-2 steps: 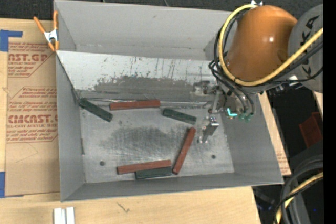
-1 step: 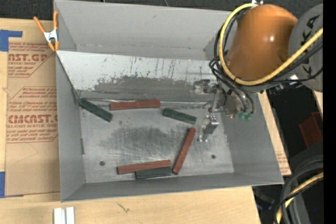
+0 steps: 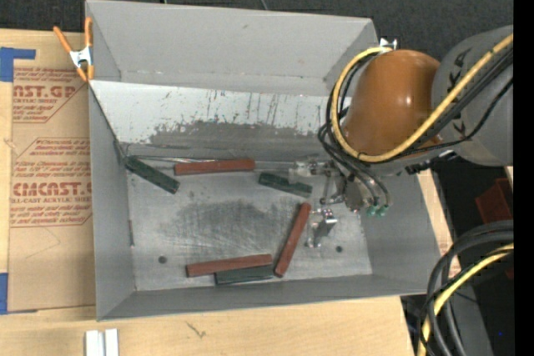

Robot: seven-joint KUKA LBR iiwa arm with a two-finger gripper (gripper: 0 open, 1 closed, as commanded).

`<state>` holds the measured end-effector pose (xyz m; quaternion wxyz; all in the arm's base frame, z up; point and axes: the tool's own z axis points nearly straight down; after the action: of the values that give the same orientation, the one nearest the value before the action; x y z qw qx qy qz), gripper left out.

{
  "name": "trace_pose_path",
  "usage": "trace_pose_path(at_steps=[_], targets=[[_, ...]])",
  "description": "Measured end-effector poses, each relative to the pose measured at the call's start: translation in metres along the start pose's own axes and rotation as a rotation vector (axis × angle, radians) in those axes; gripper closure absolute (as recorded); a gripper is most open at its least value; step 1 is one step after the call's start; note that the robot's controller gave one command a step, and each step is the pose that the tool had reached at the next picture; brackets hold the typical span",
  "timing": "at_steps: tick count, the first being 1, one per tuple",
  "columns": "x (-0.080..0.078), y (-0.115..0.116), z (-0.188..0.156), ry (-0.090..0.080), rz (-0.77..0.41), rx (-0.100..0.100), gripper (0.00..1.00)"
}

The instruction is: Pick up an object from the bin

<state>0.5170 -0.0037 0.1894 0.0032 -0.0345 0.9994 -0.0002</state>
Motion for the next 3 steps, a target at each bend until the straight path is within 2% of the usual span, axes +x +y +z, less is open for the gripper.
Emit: trace_pose_path(at_steps=[1, 2, 3], targets=[[0.008, -0.007, 0.054, 0.004, -0.249, -0.001, 0.0], [0.004, -0.017, 0.112, 0.008, -0.222, -0.003, 1.0], [0.004, -0.017, 0.112, 0.008, -0.222, -0.003, 1.0]])
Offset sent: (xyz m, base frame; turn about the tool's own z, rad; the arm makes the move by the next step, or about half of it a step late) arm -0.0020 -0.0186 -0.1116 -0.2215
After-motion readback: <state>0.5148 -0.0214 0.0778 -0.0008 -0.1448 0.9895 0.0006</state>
